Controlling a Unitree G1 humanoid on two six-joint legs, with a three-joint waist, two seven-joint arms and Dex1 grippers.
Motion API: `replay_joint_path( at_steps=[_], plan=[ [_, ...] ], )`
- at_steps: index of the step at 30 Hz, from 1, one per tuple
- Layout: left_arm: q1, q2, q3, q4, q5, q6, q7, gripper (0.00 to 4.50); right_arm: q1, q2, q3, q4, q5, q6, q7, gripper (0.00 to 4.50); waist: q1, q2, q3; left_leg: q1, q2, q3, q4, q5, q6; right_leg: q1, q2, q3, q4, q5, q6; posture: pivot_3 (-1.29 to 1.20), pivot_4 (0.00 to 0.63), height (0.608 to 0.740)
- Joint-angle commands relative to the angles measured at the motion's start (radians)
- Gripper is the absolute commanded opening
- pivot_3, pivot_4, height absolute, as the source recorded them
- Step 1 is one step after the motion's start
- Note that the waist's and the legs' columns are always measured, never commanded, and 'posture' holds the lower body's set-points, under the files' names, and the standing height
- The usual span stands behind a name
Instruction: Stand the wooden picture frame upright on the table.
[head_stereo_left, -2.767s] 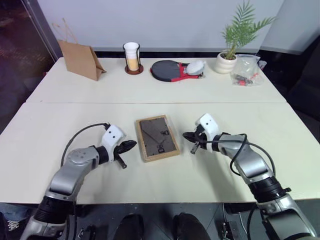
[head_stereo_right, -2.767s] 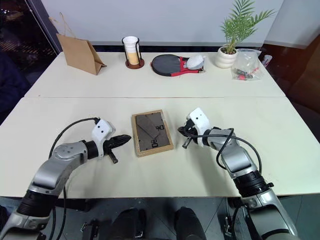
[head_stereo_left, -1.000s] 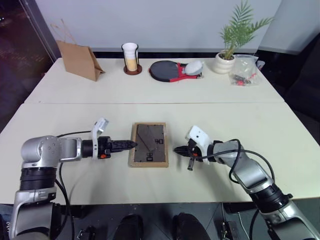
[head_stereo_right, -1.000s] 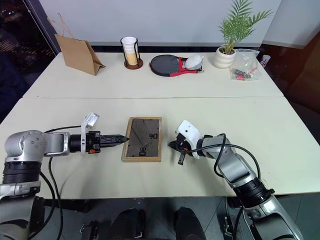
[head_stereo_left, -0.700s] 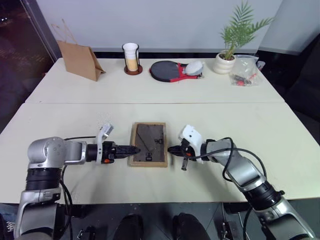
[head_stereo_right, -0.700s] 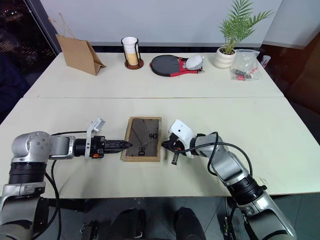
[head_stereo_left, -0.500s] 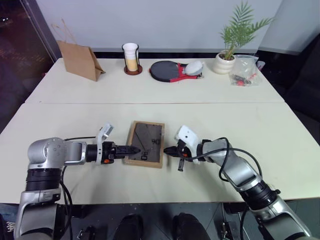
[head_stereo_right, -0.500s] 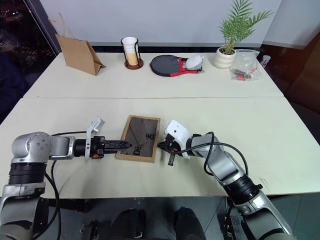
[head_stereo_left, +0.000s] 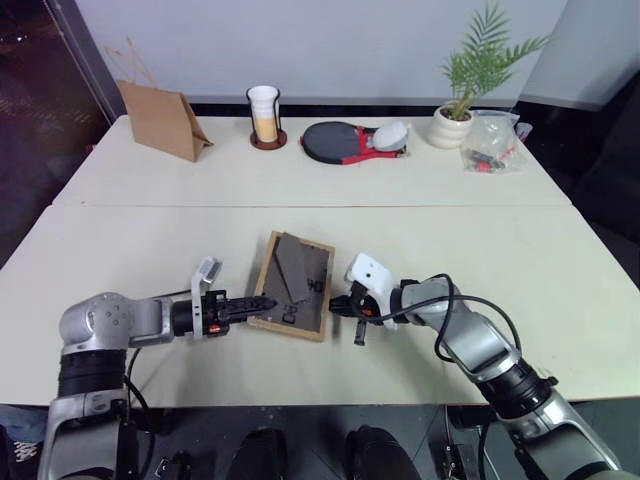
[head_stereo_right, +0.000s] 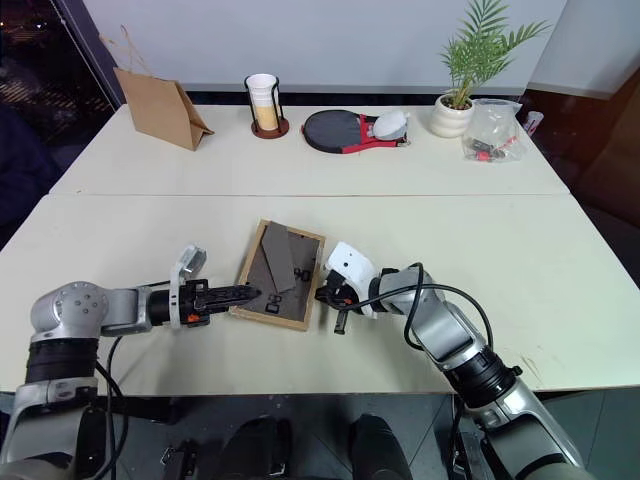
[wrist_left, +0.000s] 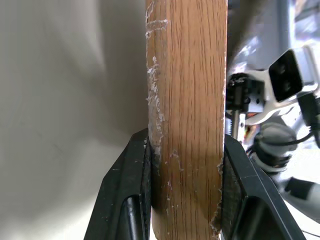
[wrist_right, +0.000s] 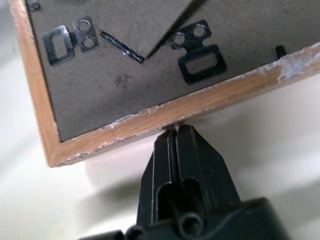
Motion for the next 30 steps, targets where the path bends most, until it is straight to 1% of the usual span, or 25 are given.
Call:
replay_joint_path(
  at_steps=[1,4,7,9,11,15,18,21,24,25,26,30],
  plan=[
    [0.006,-0.042,0.073,-0.033,-0.133,0.041,0.019,1.04,-0.018,-0.035,-0.074,-0.128,0.037,0.030,0.012,0.00,0.000,0.000,0.000,0.000,0.000,0.000,0.000,0.000,0.000,0.000,0.000,0.000,0.000,0.000,0.000,0.00,0.150,0.740],
    [0.014,-0.049,0.106,-0.051,-0.216,0.043,0.075,1.04,-0.007,-0.098,-0.128,-0.170,0.054,0.055,0.027,0.00,0.001,0.000,0.000,0.000,0.000,-0.001,0.000,0.000,0.000,0.000,0.000,0.000,0.000,0.000,0.000,0.00,0.150,0.740],
    [0.017,-0.039,0.124,-0.092,-0.328,0.043,0.160,1.04,0.003,-0.207,-0.231,-0.218,0.092,0.077,0.069,0.00,0.002,0.000,0.000,0.000,0.000,-0.001,0.000,0.000,0.000,0.000,-0.001,0.000,0.000,0.000,0.000,0.00,0.150,0.740],
    [0.010,-0.042,0.134,-0.103,-0.379,0.043,0.220,1.04,0.001,-0.252,-0.262,-0.221,0.106,0.076,0.080,0.00,0.002,0.000,0.000,0.000,0.000,-0.001,0.000,0.000,0.000,0.000,-0.004,0.000,-0.001,0.000,0.000,0.00,0.150,0.740],
    [-0.012,-0.054,0.152,-0.122,-0.463,0.043,0.293,1.04,-0.039,-0.289,-0.316,-0.198,0.133,0.079,0.091,0.00,0.002,0.000,0.000,0.000,0.000,-0.002,0.000,0.000,0.000,0.001,-0.005,-0.001,-0.001,0.000,0.000,0.00,0.150,0.740],
    [-0.010,-0.064,0.134,-0.147,-0.614,0.013,0.446,1.04,-0.161,-0.305,-0.378,-0.155,0.211,0.151,0.110,0.00,-0.005,0.000,0.000,0.001,0.000,-0.001,0.000,0.000,0.000,0.001,-0.006,-0.001,0.000,0.000,0.000,0.00,0.150,0.740],
    [0.020,-0.047,0.094,-0.168,-0.714,-0.035,0.533,1.04,-0.261,-0.268,-0.404,-0.137,0.299,0.253,0.109,0.88,-0.004,0.000,0.000,0.001,0.000,-0.001,-0.002,0.000,0.000,0.000,-0.006,-0.001,-0.001,0.000,0.000,0.00,0.150,0.740],
    [0.048,-0.021,0.052,-0.177,-0.794,-0.095,0.605,1.04,-0.336,-0.237,-0.394,-0.148,0.372,0.340,0.112,2.40,-0.001,0.000,0.000,0.001,0.000,-0.002,-0.003,0.000,0.000,0.000,-0.006,-0.001,-0.001,0.000,0.000,0.00,0.150,0.740],
    [0.075,0.010,0.013,-0.196,-0.848,-0.146,0.644,1.04,-0.390,-0.175,-0.394,-0.146,0.454,0.440,0.085,3.96,0.000,0.000,0.000,0.000,-0.001,-0.001,-0.003,0.000,0.000,-0.001,-0.008,-0.001,-0.002,0.000,0.000,0.00,0.150,0.740],
    [0.085,0.020,0.001,-0.202,-0.864,-0.163,0.653,1.04,-0.399,-0.159,-0.392,-0.146,0.475,0.465,0.078,4.41,0.000,0.000,0.000,0.000,-0.001,-0.001,-0.003,0.000,0.000,-0.001,-0.008,-0.001,-0.002,0.000,0.000,0.00,0.150,0.740],
    [0.094,0.029,-0.008,-0.206,-0.876,-0.178,0.659,1.04,-0.409,-0.136,-0.384,-0.147,0.493,0.489,0.068,4.47,0.000,0.000,0.000,0.000,-0.002,-0.001,-0.003,0.000,0.000,-0.001,-0.009,-0.001,-0.002,0.000,0.000,0.00,0.150,0.740],
    [0.125,0.061,-0.038,-0.227,-0.914,-0.235,0.665,1.04,-0.456,-0.026,-0.371,-0.099,0.549,0.612,-0.010,4.47,-0.001,0.000,0.000,0.000,-0.002,-0.001,-0.003,0.000,0.000,-0.001,-0.010,-0.001,-0.002,0.000,-0.001,0.00,0.150,0.740]
  ],
)
